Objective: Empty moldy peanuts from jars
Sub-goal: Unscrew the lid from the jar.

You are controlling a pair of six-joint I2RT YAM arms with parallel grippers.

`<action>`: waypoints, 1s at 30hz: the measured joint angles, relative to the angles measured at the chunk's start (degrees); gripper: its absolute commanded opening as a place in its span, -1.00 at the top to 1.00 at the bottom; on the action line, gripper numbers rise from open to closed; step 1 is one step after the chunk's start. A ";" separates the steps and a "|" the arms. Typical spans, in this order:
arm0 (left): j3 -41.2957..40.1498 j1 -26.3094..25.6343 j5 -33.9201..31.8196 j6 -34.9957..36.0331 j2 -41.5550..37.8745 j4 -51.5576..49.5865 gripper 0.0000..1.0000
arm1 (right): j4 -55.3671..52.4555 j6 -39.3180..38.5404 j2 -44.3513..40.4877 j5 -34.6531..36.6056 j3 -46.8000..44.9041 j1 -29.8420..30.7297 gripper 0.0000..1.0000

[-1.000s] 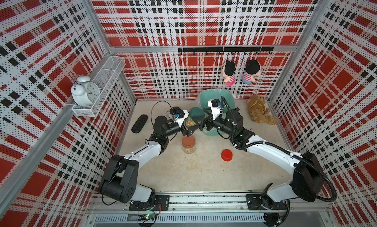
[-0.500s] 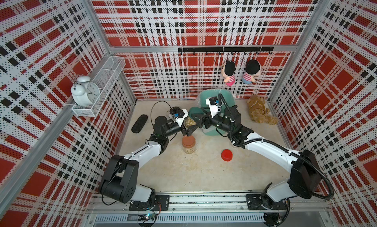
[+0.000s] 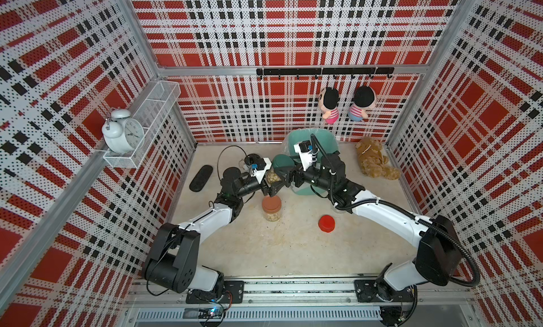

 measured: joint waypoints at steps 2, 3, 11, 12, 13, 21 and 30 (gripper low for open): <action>0.00 0.00 0.00 -0.13 -0.02 0.02 1.00 | -0.35 -0.22 0.20 -0.13 0.24 -0.04 -0.64; 0.00 0.02 0.02 -0.22 -0.02 0.00 1.00 | -0.46 -0.37 0.28 -0.20 0.35 -0.04 -0.55; 0.00 0.17 1.55 -0.59 -0.04 0.13 1.00 | -0.76 -3.08 0.28 -3.34 0.57 -0.85 0.13; 0.00 0.28 1.88 -0.70 -0.04 0.13 1.00 | -0.74 -3.54 0.28 -4.83 0.57 -1.31 0.21; 0.00 0.39 2.54 -0.85 -0.04 0.22 1.00 | -0.72 -4.02 0.28 -6.71 0.57 -1.92 0.26; 0.00 0.61 7.82 -2.23 0.04 1.11 1.00 | -2.86 -13.77 0.28 -24.61 1.33 -7.91 0.08; 0.98 0.55 11.43 -1.31 0.37 5.01 1.00 | -20.06 -34.27 2.47 -35.80 12.31 -10.43 -0.11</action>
